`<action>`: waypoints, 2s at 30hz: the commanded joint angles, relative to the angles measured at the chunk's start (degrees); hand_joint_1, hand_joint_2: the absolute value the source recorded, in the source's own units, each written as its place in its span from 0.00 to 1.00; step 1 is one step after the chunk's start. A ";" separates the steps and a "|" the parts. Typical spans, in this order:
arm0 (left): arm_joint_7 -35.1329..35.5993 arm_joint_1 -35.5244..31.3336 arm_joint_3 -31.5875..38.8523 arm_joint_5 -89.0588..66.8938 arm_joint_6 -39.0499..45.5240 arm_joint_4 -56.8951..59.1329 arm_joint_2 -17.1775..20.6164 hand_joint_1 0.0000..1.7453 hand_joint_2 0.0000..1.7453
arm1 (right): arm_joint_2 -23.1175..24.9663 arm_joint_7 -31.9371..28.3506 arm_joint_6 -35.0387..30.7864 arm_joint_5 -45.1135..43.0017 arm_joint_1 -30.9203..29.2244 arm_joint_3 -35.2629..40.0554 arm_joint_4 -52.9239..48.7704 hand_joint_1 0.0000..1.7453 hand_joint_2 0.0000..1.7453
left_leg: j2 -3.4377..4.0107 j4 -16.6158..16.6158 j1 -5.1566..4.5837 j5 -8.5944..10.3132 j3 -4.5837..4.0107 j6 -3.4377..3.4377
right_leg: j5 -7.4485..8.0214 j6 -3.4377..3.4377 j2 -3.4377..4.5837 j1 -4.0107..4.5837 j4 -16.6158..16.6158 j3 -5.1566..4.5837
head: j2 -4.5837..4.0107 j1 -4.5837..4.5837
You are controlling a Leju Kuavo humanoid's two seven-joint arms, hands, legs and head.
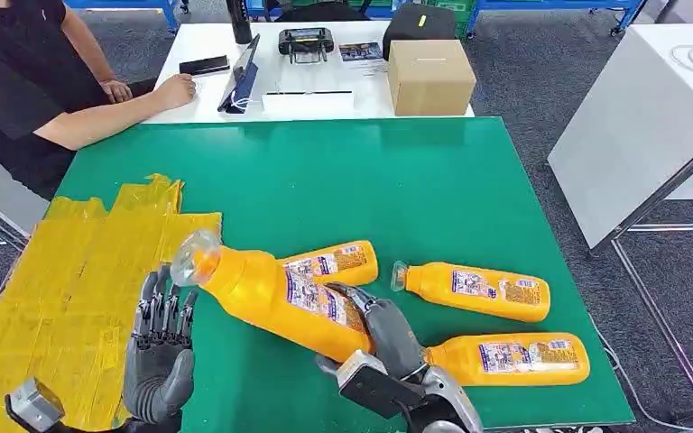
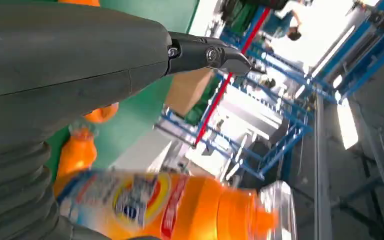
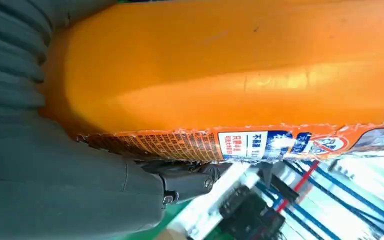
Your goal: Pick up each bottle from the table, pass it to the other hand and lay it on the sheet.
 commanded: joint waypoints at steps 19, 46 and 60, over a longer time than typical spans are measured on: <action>1.93 -2.79 -4.84 0.76 0.99 4.85 3.89 0.00 1.00 | 7.06 2.02 3.02 3.48 -7.82 10.55 16.01 1.00 1.00 | 0.06 -0.07 0.00 0.02 0.04 -0.03 | 0.02 -0.05 0.07 0.00 -0.04 0.02 | 0.00 0.00; 0.97 -3.11 -3.66 -2.62 2.86 7.34 3.35 1.00 1.00 | 6.19 1.39 4.98 7.70 -9.60 17.58 16.47 1.00 1.00 | -0.02 -0.07 0.03 0.01 0.06 -0.03 | 0.00 -0.05 -0.01 0.03 -0.07 0.06 | 0.00 0.00; -4.21 -4.61 -0.42 -12.86 7.75 4.12 4.36 1.00 1.00 | 5.46 3.01 1.05 7.76 -9.92 12.90 14.09 0.02 1.00 | 0.03 -0.03 0.05 0.02 -0.01 -0.05 | 0.02 -0.07 0.05 0.05 -0.02 -0.03 | 0.00 -0.02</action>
